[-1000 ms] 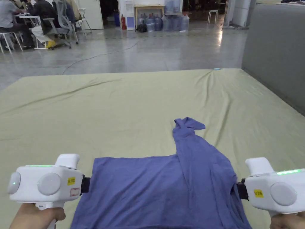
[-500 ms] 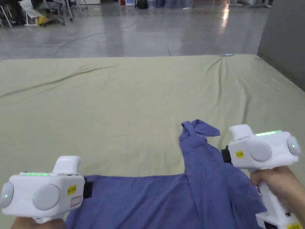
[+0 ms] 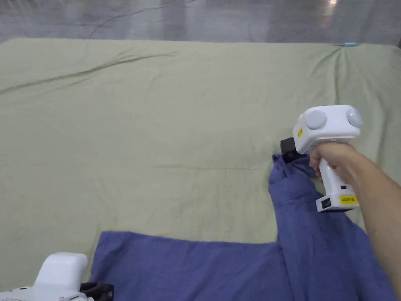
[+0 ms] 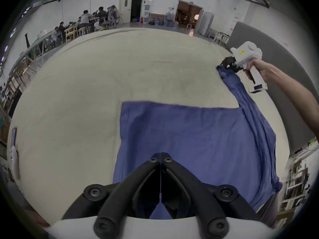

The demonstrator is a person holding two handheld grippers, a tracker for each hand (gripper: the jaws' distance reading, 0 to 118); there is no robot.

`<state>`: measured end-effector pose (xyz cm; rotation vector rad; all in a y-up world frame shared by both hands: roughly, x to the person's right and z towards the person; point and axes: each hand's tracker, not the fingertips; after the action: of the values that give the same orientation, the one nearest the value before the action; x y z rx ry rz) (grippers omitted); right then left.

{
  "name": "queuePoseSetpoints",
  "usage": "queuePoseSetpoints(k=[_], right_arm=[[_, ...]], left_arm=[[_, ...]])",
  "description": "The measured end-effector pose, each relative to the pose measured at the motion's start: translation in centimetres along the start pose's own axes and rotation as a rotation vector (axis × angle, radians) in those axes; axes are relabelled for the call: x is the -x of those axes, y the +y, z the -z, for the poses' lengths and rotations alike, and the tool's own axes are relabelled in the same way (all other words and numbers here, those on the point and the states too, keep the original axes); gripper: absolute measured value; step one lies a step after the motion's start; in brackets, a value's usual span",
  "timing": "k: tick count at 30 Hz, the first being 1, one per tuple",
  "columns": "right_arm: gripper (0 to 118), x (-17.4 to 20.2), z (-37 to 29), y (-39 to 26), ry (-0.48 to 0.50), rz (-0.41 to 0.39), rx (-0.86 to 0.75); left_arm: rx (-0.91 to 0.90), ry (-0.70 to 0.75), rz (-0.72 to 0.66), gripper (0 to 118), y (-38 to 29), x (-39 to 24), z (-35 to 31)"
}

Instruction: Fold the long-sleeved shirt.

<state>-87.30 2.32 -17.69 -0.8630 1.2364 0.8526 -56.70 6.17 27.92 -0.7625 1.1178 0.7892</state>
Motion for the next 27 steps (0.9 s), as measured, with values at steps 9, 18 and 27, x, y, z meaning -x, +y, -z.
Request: queuePoseSetpoints(k=[9,18,27], right_arm=[[4,-0.5,-8.7,-6.0,-0.017,-0.005,-0.112],[4,-2.4,-27.9,-21.8,0.157,-0.115,-0.378],[4,-1.0,-30.4,-38.5,0.210,-0.086,-0.197]], left_arm=[[-0.007,-0.045,0.000,0,0.1,-1.6,-1.2],[-0.075,-0.089,0.033,0,-0.8,-3.8,-6.1],[-0.081,-0.112,0.065,0,-5.0,-6.1,-11.3]])
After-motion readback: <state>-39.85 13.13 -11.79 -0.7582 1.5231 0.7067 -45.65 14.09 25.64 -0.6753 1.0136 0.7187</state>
